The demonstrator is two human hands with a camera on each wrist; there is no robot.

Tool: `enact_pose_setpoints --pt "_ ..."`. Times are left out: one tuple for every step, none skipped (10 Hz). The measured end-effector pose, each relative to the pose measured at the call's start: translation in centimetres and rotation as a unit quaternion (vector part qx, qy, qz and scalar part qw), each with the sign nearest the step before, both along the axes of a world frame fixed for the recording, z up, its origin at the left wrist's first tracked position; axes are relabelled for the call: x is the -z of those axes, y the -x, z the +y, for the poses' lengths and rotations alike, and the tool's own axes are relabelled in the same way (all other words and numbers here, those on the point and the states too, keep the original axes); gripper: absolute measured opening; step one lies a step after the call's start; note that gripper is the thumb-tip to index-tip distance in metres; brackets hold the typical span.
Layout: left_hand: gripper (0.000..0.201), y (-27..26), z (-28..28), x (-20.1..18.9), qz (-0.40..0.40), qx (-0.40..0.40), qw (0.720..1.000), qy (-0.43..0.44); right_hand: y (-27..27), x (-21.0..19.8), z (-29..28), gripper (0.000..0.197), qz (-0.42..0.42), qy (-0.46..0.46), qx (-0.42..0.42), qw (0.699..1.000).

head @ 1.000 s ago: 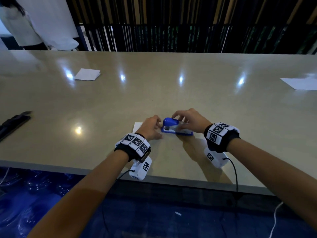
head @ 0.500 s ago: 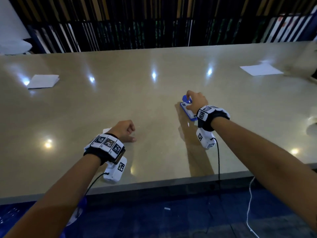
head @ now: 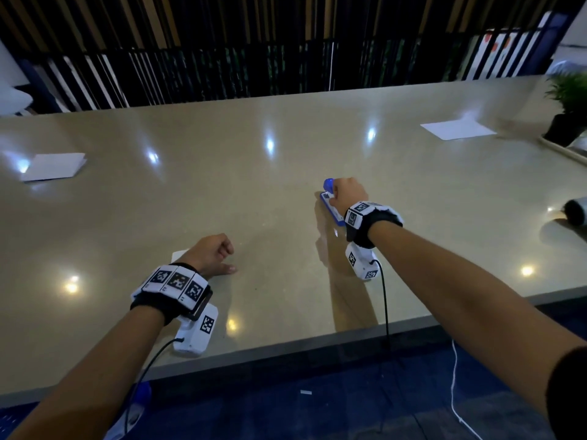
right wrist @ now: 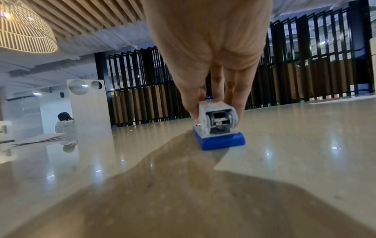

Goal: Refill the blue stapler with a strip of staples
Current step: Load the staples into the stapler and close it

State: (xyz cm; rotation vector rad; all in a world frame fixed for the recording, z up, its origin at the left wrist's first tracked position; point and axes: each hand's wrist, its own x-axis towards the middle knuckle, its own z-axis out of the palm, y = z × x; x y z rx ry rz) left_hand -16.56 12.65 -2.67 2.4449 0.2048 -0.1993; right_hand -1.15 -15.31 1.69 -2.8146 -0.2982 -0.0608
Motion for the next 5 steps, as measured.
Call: enact_pose_setpoints --pt "0.035 -0.1 -0.1 -0.4 0.012 0.007 1.0 -0.014 0.7 0.0 -0.2 0.017 -0.018 -0.011 -0.007 1.0" --pt "0.034 -0.4 -0.3 -1.1 0.035 0.021 0.998 -0.049 1.2 -0.3 -0.3 0.023 -0.017 -0.004 -0.009 1.0" --pt "0.033 -0.6 -0.8 -2.1 0.077 0.024 0.991 -0.109 1.5 -1.1 -0.7 0.025 0.018 0.01 -0.018 1.0" --pt "0.034 -2.0 -1.1 -3.9 0.093 0.02 0.987 -0.132 0.5 -2.2 -0.8 0.029 0.039 0.042 -0.049 0.997" --pt "0.025 -3.9 -1.0 -6.5 0.029 0.029 0.989 -0.14 -0.7 -3.5 -1.3 0.03 0.05 0.059 -0.061 0.995"
